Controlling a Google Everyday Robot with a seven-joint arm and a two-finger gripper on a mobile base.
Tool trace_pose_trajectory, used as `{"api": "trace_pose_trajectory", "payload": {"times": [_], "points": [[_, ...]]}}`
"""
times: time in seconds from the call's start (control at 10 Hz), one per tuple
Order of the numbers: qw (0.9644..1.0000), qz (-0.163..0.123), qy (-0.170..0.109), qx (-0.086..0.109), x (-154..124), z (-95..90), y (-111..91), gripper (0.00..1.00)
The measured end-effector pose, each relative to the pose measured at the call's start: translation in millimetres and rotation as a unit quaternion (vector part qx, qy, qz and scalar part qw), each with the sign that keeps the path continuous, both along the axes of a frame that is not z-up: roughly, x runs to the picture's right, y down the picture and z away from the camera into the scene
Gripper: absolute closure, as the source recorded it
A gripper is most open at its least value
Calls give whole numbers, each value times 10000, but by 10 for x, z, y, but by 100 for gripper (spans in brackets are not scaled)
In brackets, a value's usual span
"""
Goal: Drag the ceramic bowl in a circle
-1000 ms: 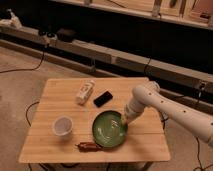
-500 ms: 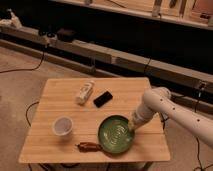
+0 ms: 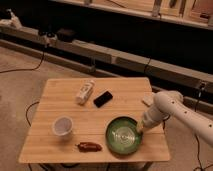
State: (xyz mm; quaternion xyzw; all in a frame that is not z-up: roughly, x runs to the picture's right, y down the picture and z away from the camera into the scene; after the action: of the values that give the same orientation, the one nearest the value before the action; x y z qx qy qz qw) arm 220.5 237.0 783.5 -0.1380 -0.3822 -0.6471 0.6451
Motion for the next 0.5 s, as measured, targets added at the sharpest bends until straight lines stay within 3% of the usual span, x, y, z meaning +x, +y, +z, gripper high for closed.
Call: {"api": "trace_pose_trajectory", "payload": {"times": [0.2,0.5], "points": [[9992,247,303,-5,306,43,-33,89],[9946,586,849,110,858,139,-204,89]]}}
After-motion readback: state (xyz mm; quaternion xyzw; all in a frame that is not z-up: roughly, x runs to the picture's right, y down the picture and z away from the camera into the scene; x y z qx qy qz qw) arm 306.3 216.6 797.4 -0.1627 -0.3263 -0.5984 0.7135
